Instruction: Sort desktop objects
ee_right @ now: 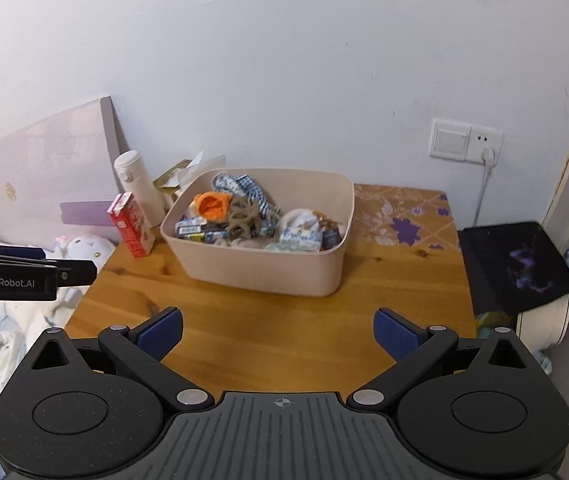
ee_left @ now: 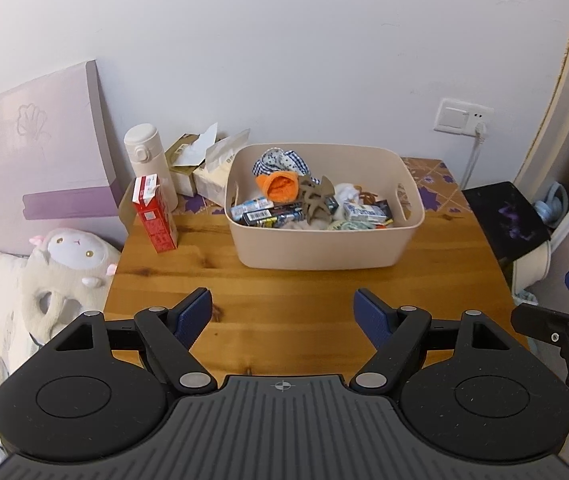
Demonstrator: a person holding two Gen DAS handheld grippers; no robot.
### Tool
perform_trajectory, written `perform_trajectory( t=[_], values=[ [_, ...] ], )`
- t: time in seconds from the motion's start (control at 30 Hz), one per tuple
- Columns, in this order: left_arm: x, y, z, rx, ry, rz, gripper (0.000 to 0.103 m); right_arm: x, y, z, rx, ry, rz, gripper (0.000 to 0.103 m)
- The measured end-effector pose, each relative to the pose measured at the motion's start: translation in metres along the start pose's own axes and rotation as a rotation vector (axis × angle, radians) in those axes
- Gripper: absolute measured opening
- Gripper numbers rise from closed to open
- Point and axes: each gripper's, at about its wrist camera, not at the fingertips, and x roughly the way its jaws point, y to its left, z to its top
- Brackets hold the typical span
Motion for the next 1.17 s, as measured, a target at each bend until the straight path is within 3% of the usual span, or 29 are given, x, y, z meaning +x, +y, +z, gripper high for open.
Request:
perform_trajectory(
  t=[0.8,1.17],
  values=[
    [-0.086,0.028,-0.042,-0.02,0.006,0.008,0.079,-0.073,-0.001,-0.056,0.051,0.069,-0.09,0.103],
    [-0.083,0.037,-0.043,-0.048,0.037,-0.044,0.08,-0.069,0.002,-0.052,0.045,0.096,-0.097,0.103]
  ],
)
